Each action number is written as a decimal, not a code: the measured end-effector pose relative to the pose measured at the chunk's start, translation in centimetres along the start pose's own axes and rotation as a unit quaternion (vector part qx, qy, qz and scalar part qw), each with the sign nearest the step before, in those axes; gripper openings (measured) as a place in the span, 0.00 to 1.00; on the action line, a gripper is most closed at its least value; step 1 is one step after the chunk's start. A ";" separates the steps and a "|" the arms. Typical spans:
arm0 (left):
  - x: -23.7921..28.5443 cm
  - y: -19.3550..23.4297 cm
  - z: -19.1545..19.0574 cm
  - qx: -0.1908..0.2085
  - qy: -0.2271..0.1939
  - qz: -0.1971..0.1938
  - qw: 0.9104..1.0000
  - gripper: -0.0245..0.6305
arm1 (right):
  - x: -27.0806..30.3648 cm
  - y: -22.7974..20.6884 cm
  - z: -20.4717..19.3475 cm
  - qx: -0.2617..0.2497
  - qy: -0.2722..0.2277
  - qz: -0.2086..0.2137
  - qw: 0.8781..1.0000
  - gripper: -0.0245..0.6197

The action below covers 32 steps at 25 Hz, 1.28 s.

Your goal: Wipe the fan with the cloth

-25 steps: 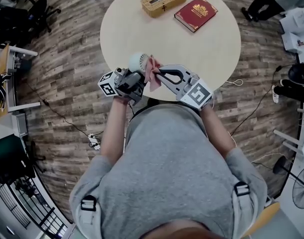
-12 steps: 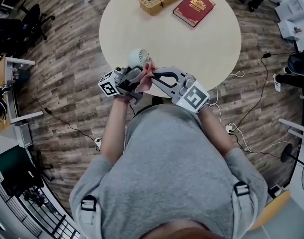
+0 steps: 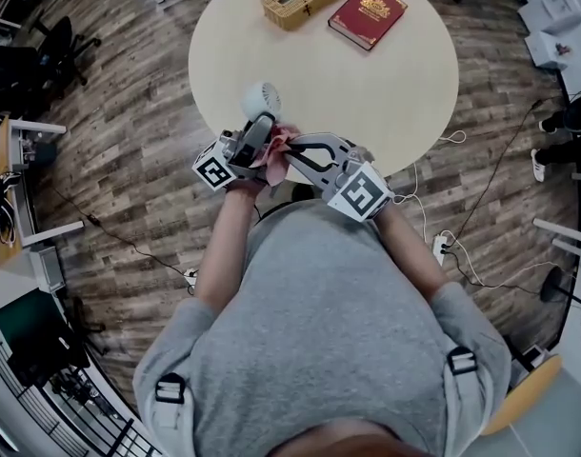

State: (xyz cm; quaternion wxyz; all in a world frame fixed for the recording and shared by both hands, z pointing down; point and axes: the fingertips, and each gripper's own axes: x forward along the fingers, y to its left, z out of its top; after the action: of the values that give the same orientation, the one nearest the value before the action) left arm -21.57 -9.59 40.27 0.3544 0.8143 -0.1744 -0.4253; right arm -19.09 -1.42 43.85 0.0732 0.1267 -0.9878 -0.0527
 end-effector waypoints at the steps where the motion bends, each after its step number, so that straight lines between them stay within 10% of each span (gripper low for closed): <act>1: 0.0 -0.2 0.3 -0.003 -0.003 -0.007 1.000 0.60 | -0.1 0.0 -0.1 0.001 0.004 -0.002 1.000 0.08; 9: -0.9 -1.4 1.9 -0.020 -0.029 -0.035 0.999 0.60 | -0.9 0.0 -0.8 0.014 0.014 -0.023 1.000 0.08; 21: -1.2 -0.5 0.1 0.053 0.013 0.029 0.998 0.60 | 1.1 -0.1 0.6 -0.029 0.042 -0.059 0.997 0.08; 32: -1.7 -2.1 -0.1 0.017 0.015 -0.018 1.000 0.60 | -0.7 -1.5 3.5 0.063 -0.055 -0.106 0.991 0.08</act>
State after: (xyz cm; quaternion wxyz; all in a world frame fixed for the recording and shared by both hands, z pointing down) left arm -22.53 -7.07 39.77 0.3350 0.8295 -0.1615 -0.4166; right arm -18.65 -2.36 40.10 0.0044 0.2324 -0.9726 -0.0048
